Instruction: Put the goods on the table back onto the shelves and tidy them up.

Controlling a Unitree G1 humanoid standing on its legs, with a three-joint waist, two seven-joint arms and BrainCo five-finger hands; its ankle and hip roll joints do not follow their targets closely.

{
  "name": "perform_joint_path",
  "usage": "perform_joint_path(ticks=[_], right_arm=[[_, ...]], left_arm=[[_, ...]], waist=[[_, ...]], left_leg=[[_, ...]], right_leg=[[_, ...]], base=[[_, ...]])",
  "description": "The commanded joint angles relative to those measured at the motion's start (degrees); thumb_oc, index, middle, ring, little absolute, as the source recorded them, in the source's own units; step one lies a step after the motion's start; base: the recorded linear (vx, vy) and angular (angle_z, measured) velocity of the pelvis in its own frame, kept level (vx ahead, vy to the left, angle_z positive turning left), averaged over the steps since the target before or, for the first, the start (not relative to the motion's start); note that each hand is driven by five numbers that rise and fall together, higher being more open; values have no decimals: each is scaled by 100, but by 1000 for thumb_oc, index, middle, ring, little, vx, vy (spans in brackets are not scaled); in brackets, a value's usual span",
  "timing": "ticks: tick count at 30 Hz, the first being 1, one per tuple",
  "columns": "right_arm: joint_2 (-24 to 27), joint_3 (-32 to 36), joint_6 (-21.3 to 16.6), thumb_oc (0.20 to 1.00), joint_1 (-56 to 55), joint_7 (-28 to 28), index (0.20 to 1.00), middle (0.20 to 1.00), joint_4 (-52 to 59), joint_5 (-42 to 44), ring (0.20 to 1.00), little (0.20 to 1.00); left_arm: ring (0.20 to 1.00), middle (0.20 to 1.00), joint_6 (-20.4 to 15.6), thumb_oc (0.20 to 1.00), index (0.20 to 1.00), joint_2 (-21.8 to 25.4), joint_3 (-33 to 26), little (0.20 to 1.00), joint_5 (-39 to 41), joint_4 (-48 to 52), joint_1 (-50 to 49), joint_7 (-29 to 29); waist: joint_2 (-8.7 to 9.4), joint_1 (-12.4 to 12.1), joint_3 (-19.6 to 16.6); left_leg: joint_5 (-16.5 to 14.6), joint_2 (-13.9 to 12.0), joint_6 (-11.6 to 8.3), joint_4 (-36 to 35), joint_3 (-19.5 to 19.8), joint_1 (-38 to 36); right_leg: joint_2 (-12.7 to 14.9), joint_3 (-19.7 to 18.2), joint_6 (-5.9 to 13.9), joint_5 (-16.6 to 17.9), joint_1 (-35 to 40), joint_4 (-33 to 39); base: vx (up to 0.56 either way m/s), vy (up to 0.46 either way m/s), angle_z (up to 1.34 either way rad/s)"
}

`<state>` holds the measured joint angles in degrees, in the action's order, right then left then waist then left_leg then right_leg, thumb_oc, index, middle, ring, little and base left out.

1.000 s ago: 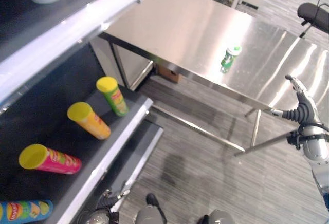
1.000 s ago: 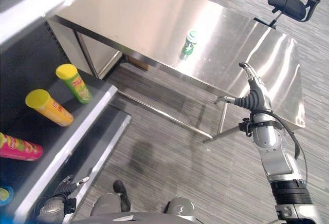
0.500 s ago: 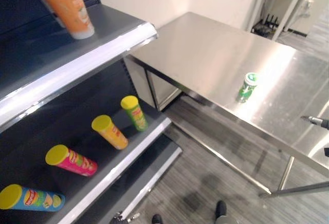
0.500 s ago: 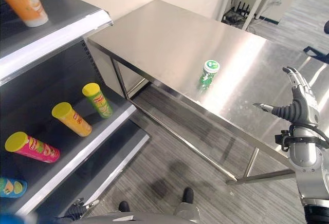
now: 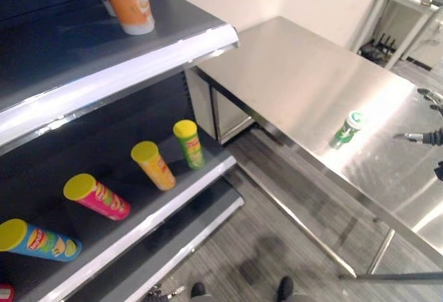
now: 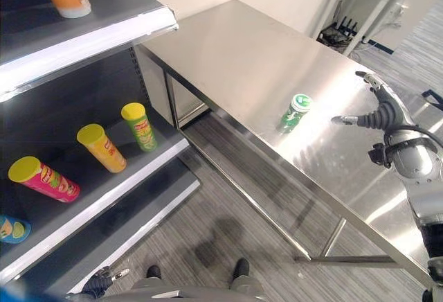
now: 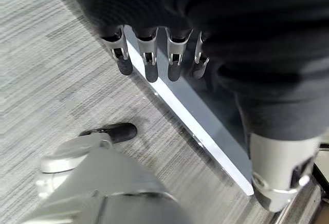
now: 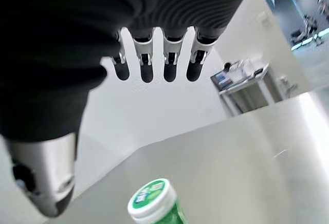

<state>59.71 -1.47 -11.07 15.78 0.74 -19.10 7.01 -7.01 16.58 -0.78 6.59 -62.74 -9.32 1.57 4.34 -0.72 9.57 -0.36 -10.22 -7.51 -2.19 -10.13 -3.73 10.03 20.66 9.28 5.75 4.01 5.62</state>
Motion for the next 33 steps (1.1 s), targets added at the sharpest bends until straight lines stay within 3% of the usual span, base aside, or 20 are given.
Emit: perform_joint_path(ticks=[1,7,33], right_arm=[[235,-328,-175,1000,356,-110,1000,1000,-275,572,1000,1000],[179,-1004,-77,1000,953,-191,1000,1000,-1108,474,1000,1000],[-207,-2019,19,1000,1838,-180,1000,1000,-2330,-181,1000,1000]], left_arm=[[1000,1000,-110,1000,1000,324,206,1000,140,-177,197,-64],[1000,1000,-109,1000,1000,325,289,1000,216,-240,271,-59],[1000,1000,-152,1000,1000,287,513,1000,284,-118,191,-103]], waist=[[163,-142,-104],[141,-220,-84],[-1,-363,-22]], left_leg=[[93,-149,-131,247,-303,136],[153,-288,-235,346,-218,189],[330,-485,-370,122,-209,67]], right_leg=[[63,65,45,-400,153,-75],[-70,232,-71,-522,268,-68],[-278,402,-160,-629,330,-62]], base=[[43,-97,21],[42,-90,18],[10,-23,4]])
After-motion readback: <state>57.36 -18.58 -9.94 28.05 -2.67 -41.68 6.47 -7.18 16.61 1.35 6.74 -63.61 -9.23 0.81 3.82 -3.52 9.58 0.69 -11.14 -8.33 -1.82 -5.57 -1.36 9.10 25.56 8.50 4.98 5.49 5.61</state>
